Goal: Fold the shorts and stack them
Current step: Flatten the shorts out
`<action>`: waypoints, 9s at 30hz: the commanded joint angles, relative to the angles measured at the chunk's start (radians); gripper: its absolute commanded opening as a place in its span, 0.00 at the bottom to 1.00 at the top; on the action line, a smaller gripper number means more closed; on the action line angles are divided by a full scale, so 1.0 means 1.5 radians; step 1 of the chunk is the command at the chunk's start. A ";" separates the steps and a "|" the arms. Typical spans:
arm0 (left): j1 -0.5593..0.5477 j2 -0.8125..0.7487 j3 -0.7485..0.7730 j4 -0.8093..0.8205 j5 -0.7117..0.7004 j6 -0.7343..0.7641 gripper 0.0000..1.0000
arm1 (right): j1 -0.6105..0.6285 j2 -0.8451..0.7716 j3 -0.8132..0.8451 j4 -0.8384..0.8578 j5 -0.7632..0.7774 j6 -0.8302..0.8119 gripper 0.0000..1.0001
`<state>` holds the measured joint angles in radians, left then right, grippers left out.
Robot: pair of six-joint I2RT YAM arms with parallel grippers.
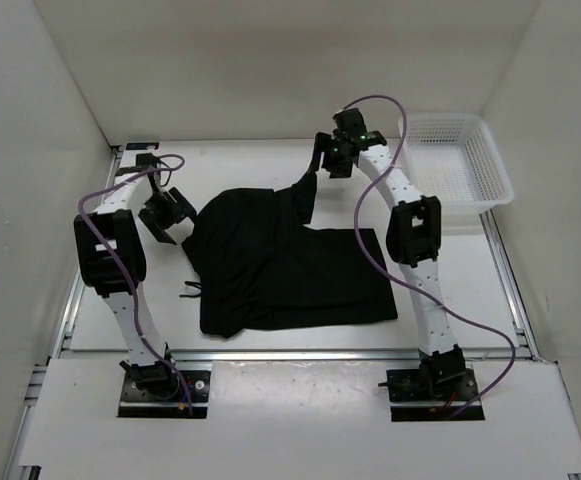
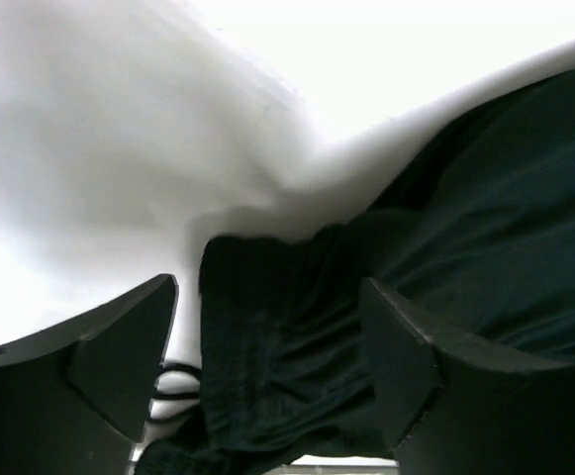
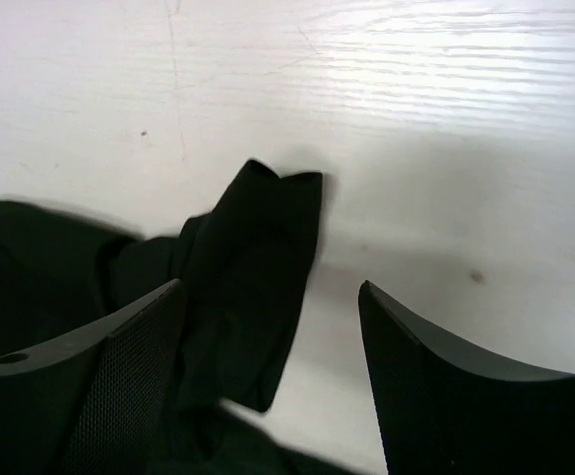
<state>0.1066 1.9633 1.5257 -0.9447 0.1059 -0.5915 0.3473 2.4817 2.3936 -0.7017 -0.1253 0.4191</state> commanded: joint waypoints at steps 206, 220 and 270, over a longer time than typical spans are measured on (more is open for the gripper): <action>-0.163 -0.434 0.196 -0.105 0.074 0.075 0.11 | -0.142 -0.877 -0.473 0.004 0.322 -0.003 0.00; -0.050 0.232 0.657 -0.095 0.045 0.059 1.00 | -0.123 -0.225 -0.096 0.010 0.228 -0.007 1.00; -0.144 0.035 0.100 -0.011 -0.077 0.108 0.10 | -0.035 -0.515 -0.870 0.118 0.123 0.107 0.00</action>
<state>-0.1204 2.0754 1.6596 -0.9676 -0.0582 -0.4149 0.3531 1.6539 0.9562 -0.4988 -0.0319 0.6342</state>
